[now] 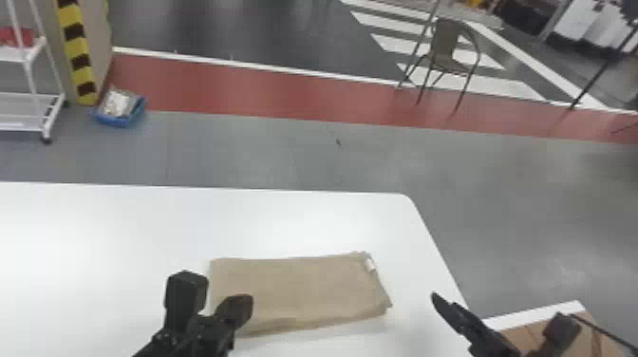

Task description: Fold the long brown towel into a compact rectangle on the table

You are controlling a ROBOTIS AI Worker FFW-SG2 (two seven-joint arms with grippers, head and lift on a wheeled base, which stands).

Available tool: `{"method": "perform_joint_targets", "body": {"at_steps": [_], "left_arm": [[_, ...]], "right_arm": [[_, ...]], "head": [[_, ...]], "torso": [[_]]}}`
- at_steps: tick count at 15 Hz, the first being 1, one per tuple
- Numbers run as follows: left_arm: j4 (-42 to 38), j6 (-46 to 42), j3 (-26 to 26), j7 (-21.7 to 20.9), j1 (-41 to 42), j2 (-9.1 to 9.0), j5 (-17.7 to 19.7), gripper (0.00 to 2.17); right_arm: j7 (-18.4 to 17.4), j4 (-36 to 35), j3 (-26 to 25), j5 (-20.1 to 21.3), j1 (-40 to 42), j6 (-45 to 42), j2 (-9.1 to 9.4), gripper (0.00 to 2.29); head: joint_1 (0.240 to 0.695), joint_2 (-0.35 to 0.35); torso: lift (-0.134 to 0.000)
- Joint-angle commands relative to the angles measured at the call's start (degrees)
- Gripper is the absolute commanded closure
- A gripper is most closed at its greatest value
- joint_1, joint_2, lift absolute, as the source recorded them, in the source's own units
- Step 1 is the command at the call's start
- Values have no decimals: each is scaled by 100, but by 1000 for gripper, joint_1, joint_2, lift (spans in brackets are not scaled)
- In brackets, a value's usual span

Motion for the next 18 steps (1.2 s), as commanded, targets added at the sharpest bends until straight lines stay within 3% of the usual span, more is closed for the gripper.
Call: {"method": "perform_joint_targets", "body": {"at_steps": [1,6,18], "left_arm": [[332,-214,-94,45,-165,-144,-107,1791],[692,-407,2,317,-323,-196,-353,1791],[683,-73,99,414,-218,-117,-784,1791]], "right_arm": [[9,1,9,-18,-1,0,-17,113],[35,186,79,-26,-80,-70,-166,113],[0,238,343,-9,-159,-70,-157,113]], "head": [[695,-350],[695,-350],[695,-350]], "torso": [[0],[0],[0]]}}
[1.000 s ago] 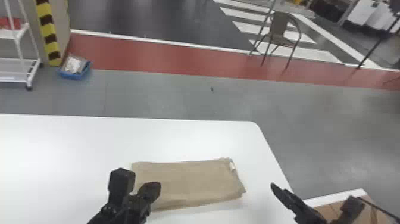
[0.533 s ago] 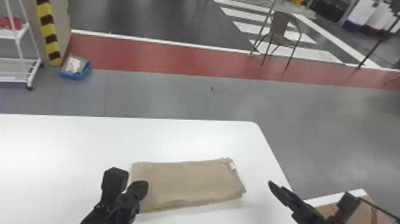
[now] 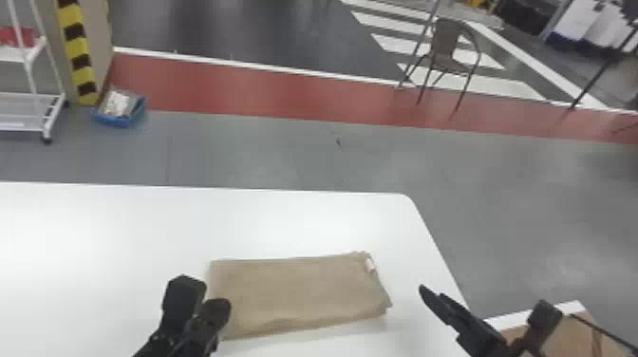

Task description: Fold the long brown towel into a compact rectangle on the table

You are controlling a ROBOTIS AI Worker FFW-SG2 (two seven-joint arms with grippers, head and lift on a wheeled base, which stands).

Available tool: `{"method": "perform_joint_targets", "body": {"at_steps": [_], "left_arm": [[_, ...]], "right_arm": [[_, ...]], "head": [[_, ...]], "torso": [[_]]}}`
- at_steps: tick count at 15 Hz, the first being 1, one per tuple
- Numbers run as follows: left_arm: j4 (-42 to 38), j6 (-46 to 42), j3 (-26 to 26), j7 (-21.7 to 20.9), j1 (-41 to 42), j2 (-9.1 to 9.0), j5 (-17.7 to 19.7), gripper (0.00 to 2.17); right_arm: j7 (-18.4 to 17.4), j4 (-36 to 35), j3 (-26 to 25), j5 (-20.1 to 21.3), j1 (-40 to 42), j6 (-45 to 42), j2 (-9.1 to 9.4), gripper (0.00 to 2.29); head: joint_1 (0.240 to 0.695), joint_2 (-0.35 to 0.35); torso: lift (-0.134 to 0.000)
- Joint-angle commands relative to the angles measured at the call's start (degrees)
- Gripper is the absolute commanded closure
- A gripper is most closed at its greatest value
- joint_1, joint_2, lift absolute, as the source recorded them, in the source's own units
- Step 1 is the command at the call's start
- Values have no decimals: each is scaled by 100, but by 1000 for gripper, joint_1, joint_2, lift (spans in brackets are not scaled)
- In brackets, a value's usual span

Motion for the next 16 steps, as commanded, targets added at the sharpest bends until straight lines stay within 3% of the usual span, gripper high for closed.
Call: {"method": "perform_joint_targets", "body": {"at_steps": [1,16], "left_arm": [[-44,88,151,-18,50,5,-7,1791],[-123,105,845,-105,181,251,-51,1791]], "right_arm": [[1,-25,8,5,0,31,17,113],[-96,-95,245,40,-27,101,44,113]], "head": [[695,-350],[695,-350]], "torso": [[0],[0]]}}
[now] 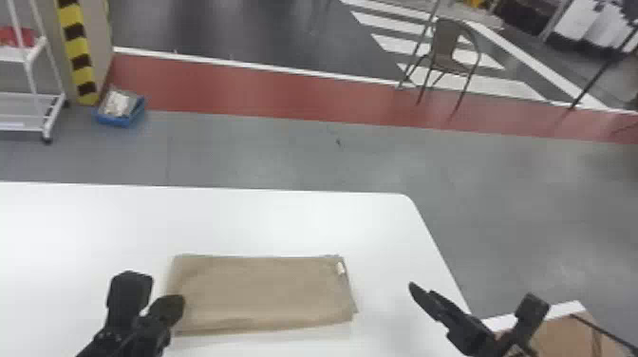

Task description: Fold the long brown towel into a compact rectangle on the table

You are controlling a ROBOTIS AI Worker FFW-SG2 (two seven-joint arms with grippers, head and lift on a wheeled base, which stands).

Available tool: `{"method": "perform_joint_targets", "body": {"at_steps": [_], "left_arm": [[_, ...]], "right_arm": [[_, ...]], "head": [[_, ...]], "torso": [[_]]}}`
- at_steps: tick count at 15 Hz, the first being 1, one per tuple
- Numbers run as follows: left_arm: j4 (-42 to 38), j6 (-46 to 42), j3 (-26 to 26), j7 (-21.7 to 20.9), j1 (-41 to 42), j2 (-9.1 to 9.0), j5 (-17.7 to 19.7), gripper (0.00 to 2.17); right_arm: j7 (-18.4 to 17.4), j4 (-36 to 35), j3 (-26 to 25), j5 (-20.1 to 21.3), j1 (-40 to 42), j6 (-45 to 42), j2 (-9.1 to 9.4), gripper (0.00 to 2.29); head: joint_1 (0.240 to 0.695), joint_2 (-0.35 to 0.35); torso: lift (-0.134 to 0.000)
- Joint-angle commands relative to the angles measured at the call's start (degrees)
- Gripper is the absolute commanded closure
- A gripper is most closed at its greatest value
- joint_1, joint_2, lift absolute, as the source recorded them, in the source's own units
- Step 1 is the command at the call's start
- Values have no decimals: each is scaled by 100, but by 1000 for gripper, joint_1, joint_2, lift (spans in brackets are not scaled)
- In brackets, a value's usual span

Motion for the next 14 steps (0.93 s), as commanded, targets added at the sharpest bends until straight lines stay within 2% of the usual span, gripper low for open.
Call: {"method": "perform_joint_targets", "body": {"at_steps": [1,9,14], "left_arm": [[-19,-9,95,-3,33,32,0,1791],[-107,8,315,-11,85,164,0,1794],[-1047,430,465,-99,481,199,0,1791]], "right_arm": [[-11,-16,47,5,0,17,0,113],[-29,-16,100,32,-123,140,0,113],[-161,-130,214,102,-264,615,0,110]], "head": [[695,-350],[695,-350],[695,-350]], "torso": [[0],[0],[0]]}}
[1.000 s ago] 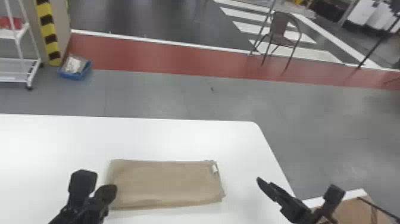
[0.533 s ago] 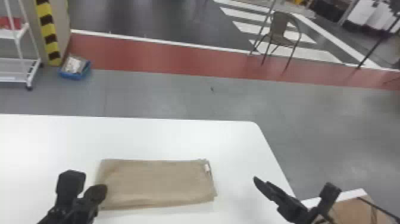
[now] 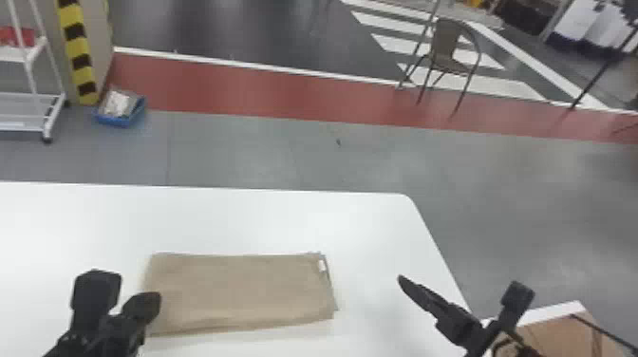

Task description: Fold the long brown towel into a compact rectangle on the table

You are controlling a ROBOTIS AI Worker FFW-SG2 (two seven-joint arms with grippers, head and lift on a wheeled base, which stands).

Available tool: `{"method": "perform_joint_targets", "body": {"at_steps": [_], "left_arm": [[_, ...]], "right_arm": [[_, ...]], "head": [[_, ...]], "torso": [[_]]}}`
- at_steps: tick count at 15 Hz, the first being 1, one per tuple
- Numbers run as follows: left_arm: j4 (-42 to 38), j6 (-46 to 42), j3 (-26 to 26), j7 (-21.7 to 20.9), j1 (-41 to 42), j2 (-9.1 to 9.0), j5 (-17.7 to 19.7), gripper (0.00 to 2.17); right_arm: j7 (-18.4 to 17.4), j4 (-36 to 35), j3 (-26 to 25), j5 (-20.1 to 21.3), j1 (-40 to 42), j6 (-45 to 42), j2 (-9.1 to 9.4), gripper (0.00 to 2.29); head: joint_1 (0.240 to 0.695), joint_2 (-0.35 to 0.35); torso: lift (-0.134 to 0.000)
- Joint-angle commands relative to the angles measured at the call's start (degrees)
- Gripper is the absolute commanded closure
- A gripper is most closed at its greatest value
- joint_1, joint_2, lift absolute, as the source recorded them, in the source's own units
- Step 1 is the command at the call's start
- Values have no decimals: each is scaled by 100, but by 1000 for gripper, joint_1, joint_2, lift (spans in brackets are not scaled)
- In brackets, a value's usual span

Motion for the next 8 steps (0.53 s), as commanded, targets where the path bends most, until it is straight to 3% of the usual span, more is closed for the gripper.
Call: {"method": "perform_joint_targets", "body": {"at_steps": [1,4,8], "left_arm": [[-409,178,23,-20,156,7,-7,1791],[-506,195,-21,-125,138,-10,11,1791],[-110,90,-320,-134,-116,-80,-94,1791]], "right_arm": [[-122,-151,133,9,-14,190,-3,113],[-544,-239,291,167,-260,647,-3,167],[-1388,-300,924,229,-445,1297,6,313]], "head": [[695,-350],[695,-350],[695,-350]], "torso": [[0],[0],[0]]}}
